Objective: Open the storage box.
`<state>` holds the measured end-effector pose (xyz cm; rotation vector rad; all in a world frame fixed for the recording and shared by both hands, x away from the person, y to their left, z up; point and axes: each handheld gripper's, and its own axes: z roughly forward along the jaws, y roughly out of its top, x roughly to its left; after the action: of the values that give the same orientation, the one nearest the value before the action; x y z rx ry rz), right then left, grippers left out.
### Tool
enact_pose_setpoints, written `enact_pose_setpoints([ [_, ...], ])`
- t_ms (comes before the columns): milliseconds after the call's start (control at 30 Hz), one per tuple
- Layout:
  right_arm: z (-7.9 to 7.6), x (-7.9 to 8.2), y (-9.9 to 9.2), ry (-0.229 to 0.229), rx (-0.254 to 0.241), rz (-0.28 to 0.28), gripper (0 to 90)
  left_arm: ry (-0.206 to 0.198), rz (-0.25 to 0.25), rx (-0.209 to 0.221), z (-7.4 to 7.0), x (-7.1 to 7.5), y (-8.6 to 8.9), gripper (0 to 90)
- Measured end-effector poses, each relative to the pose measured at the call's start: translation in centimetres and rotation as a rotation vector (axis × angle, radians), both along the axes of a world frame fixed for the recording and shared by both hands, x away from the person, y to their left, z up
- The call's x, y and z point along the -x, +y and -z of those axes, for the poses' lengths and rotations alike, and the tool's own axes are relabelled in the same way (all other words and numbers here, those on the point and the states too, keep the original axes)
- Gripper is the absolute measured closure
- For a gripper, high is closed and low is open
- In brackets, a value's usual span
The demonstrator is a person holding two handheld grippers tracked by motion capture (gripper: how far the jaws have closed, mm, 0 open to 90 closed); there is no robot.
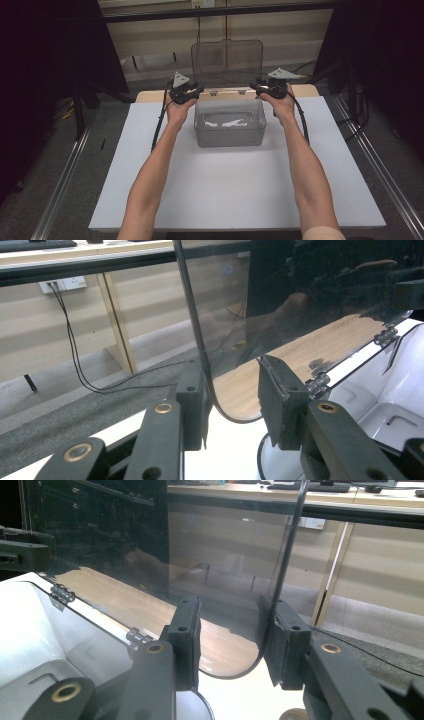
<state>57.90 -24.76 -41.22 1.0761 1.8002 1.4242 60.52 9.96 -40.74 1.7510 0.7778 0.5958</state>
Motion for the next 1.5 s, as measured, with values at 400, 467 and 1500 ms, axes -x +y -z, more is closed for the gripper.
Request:
enact_pose_setpoints([
  [400, 0.1, -0.1, 0.1, 0.024, -0.013, 0.006, 58.9, 0.029, -0.01, -0.003, -0.1, -0.1, -0.2, 63.1],
  [467, 0.2, -0.1, 0.1, 0.023, -0.017, 0.007, 58.7, 0.035, -0.012, -0.002, -0.1, -0.1, -0.2, 62.4],
  [1500, 1.1, -0.7, -0.5, 0.094, -0.098, 0.007, 53.7, 0.127, -0.033, 0.064, 0.5, -1.0, -0.1, 53.9],
])
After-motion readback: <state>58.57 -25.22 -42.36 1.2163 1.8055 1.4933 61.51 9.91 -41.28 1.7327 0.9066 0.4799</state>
